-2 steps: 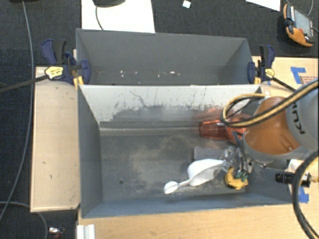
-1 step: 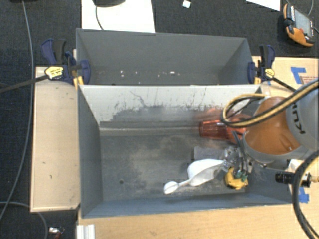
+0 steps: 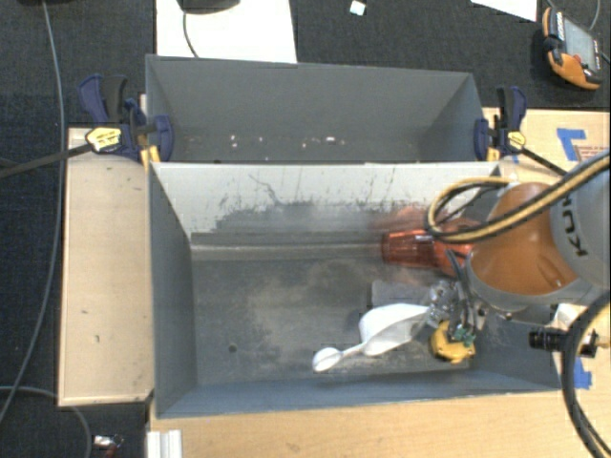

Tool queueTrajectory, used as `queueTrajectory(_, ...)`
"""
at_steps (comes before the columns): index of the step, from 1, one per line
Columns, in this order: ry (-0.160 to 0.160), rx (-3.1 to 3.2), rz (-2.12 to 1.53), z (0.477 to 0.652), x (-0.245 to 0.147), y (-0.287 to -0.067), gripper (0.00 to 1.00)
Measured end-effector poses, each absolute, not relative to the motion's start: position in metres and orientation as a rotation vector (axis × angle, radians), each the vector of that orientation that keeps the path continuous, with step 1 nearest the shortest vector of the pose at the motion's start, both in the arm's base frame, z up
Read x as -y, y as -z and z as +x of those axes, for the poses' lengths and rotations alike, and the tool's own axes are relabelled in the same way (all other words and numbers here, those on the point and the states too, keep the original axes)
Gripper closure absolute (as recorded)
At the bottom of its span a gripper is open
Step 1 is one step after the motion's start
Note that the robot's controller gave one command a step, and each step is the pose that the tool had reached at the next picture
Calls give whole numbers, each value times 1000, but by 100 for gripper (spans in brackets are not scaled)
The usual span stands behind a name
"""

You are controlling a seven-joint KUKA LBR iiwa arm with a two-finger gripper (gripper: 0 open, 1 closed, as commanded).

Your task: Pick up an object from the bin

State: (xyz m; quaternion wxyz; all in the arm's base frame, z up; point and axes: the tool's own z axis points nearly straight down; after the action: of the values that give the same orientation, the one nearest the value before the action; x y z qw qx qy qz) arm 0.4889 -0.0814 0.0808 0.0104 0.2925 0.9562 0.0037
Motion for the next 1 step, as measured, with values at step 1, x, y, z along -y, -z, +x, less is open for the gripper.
queueTrajectory(1,-11,-2984,909,489,81,-95,100)
